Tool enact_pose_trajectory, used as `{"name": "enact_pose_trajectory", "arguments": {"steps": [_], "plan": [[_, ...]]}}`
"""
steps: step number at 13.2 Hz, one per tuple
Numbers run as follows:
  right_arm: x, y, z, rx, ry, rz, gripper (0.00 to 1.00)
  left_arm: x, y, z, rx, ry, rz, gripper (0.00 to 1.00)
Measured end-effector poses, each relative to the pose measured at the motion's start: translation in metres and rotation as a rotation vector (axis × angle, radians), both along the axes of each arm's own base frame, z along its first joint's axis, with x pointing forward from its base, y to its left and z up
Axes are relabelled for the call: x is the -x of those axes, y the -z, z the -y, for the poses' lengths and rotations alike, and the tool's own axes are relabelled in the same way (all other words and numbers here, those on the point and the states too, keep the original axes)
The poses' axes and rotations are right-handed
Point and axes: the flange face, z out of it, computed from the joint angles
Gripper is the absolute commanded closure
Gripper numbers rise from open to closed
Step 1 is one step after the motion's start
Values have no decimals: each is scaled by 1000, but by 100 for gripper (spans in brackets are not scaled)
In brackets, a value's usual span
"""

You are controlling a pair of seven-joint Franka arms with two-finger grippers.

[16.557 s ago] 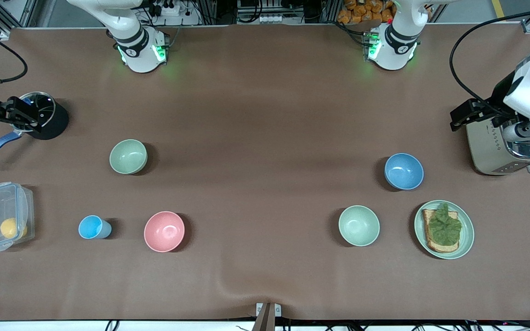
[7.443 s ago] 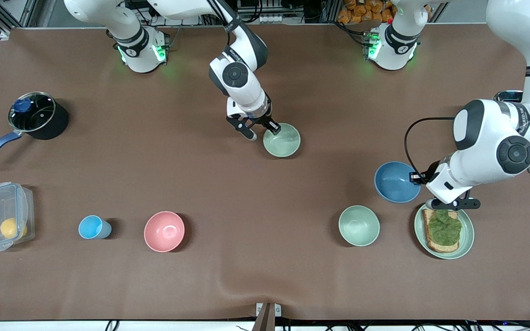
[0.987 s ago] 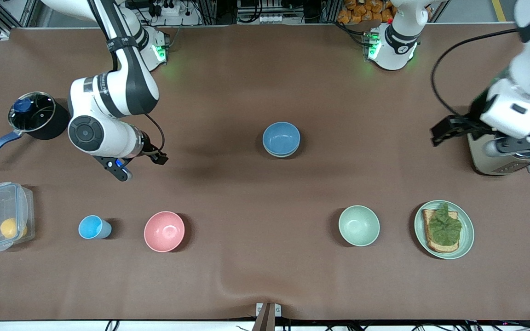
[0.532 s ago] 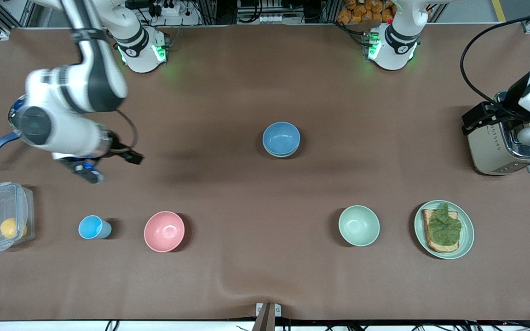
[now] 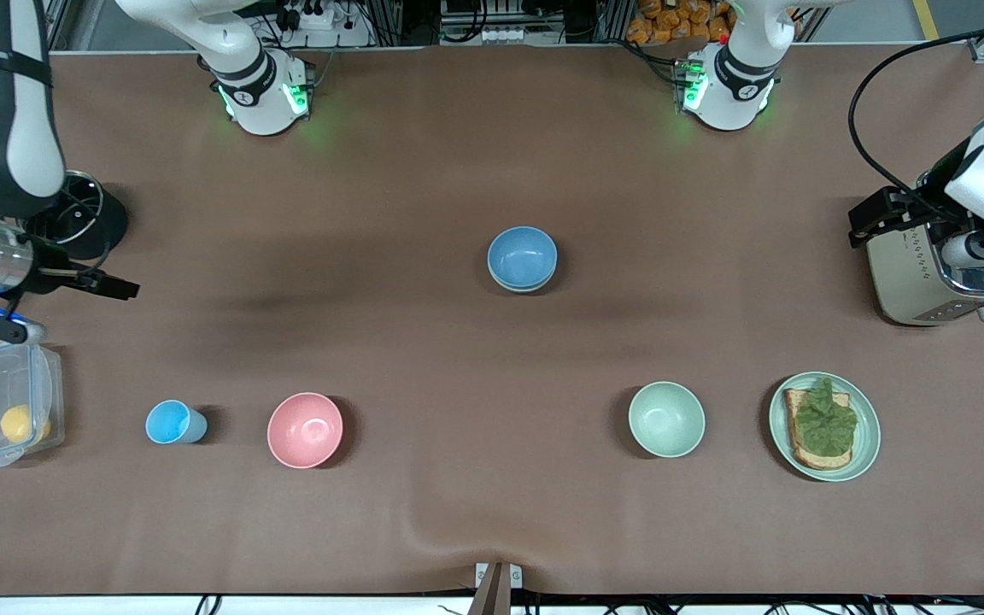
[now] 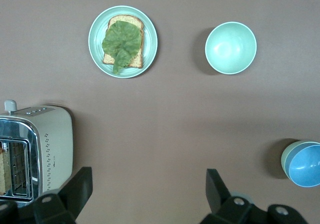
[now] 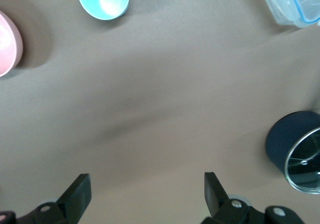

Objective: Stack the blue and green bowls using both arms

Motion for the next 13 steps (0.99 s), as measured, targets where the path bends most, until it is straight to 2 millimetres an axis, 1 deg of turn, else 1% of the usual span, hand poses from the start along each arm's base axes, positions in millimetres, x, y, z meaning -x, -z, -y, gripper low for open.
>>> {"name": "enact_pose_trajectory", "arguments": {"steps": [1,3,5,6,7,9,12,13], "plan": [[2,-13,-4,-1,-15,3,0,0,0,1,0,1,0,0],[11,-48,-16,-15,-78,33,0,0,1,1,2,1,-2,0],[24,-91,-32,-35,-244,106,0,0,1,1,2,2,-2,0],[30,-108,-34,-40,-296,134,0,0,1,1,2,2,-3,0],[35,-118,-32,-42,-320,150,0,0,1,1,2,1,-2,0],[34,-123,-29,-42,-341,183,0,0,1,0,2,1,-2,0],[29,-134,-45,-33,-379,224,0,0,1,0,2,0,-2,0],[28,-138,-44,-30,-377,233,0,0,1,0,2,0,-2,0]]}}
